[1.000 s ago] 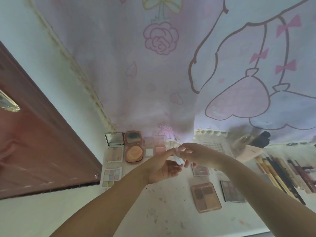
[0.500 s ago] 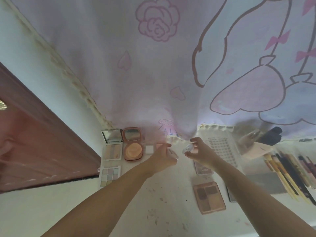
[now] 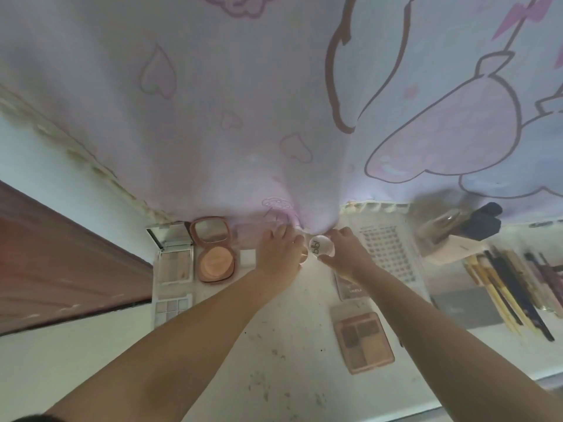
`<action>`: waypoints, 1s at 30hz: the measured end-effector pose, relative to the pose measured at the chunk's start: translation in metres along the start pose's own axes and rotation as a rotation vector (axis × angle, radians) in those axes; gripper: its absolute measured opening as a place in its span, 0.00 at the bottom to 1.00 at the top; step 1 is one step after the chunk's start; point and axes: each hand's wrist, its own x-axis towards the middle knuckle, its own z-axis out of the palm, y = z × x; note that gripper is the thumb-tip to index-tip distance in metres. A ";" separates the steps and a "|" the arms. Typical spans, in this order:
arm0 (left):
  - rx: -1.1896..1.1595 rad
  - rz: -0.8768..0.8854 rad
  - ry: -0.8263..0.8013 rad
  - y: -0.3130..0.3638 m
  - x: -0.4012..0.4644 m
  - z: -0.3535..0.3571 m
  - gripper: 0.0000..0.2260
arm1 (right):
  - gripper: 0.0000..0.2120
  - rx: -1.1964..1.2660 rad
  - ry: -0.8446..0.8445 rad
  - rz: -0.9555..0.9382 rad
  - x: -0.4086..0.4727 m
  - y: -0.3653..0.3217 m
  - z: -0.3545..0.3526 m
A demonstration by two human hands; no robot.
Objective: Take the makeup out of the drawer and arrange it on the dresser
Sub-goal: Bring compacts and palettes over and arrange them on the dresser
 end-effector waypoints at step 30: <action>-1.119 -0.372 -0.218 0.102 -0.127 0.012 0.14 | 0.33 -0.407 -0.223 -0.664 -0.149 0.062 0.016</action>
